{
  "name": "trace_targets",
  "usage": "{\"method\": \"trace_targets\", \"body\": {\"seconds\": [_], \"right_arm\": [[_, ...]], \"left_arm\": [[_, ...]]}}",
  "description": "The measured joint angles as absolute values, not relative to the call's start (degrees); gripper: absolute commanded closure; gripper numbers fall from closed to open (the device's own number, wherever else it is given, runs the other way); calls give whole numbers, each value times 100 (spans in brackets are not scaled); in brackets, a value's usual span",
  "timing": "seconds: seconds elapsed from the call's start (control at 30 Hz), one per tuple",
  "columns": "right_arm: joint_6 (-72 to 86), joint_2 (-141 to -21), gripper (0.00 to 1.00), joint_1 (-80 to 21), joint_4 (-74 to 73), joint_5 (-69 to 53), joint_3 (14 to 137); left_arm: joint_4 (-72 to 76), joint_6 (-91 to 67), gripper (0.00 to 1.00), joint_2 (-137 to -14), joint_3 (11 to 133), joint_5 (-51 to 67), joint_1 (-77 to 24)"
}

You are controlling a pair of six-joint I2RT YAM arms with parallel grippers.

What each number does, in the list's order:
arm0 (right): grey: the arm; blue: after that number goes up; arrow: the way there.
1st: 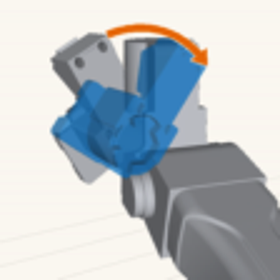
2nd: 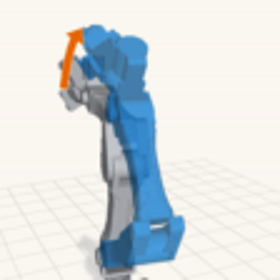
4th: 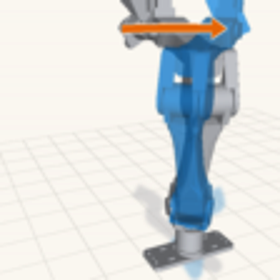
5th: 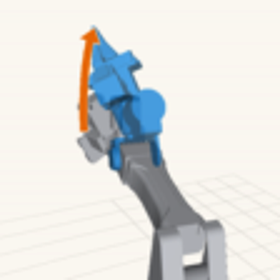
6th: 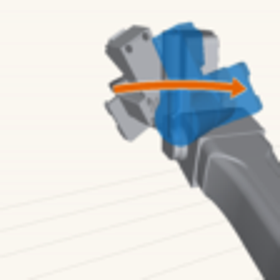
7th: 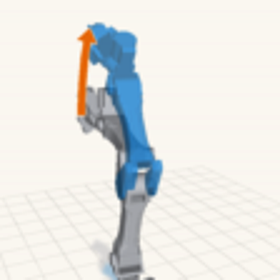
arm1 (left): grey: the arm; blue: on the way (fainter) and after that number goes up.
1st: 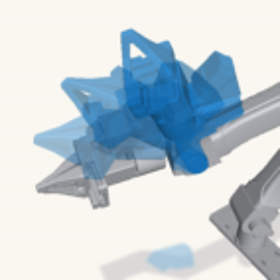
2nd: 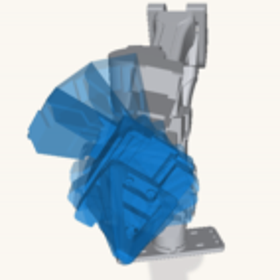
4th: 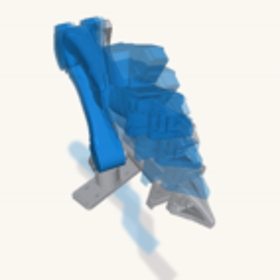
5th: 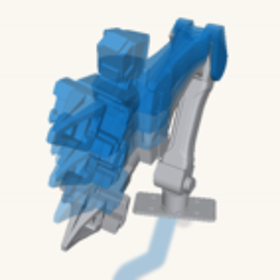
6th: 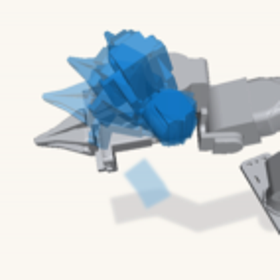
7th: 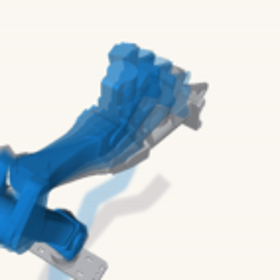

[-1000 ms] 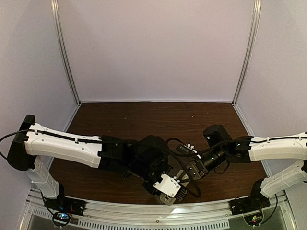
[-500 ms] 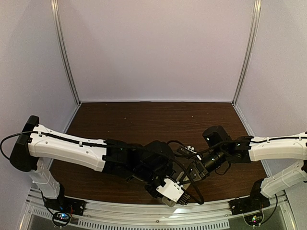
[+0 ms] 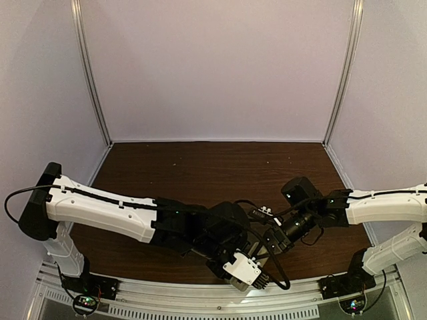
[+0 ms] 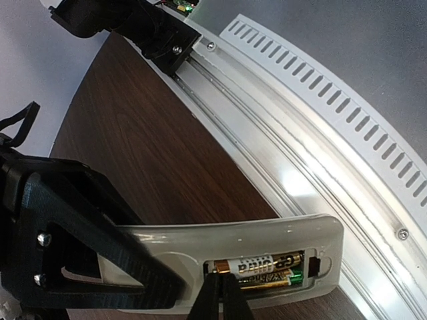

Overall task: Load the batteries into the remote control
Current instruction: Load the battery into the battery compartment.

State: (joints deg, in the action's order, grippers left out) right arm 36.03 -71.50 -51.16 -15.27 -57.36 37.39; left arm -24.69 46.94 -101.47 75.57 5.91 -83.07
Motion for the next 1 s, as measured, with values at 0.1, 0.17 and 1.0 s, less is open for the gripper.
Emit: {"method": "trace_targets", "body": {"seconds": [0.1,0.17,1.0], "right_arm": [[3601,-7150,100,-5070,-1573,-5734,3739],[3614,-7150,100,-5043,-1573,-5736,3739],[3695,-6978,100,-4713,-827,-5846,3951]], "left_arm": [[-2451,4689,97,-10180,7572,508,-8322],[-2445,4689,97,-10180,7572,445,-8333],[-2849,4659,80,-10477,7238,270,-8818]]}}
